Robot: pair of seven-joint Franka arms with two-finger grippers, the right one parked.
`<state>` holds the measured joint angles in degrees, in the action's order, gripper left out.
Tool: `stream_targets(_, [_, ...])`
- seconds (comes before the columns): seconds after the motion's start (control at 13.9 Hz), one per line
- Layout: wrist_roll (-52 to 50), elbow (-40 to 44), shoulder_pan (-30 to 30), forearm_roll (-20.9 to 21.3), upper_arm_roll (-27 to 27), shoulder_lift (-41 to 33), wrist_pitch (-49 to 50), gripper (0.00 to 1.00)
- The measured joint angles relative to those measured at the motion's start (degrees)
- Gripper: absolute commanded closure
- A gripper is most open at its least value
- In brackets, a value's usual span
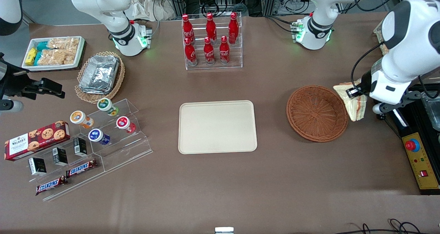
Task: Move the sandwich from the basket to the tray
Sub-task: 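Lift the sandwich up out of the basket with the left gripper, then carry the sandwich over to the beige tray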
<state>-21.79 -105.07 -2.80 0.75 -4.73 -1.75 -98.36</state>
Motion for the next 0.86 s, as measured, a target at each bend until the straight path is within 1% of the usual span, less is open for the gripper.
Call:
stream_targets(0.07, [1.8,1.4,0.0,-0.1,-1.4,0.2,0.3,1.0])
stream_targets(0.22, [1.0,4.0,-0.1,-0.1,-6.6,1.4,0.5,1.0])
stream_targets(0.5, [-9.2,9.1,-0.5,0.0,-19.4,7.6,0.5,1.0])
stream_targets(0.72, [-13.3,10.9,-0.6,0.0,-25.2,12.4,-0.7,1.0])
stream_targets(0.86, [-16.0,10.9,-0.8,0.6,-27.8,16.1,-4.4,1.0])
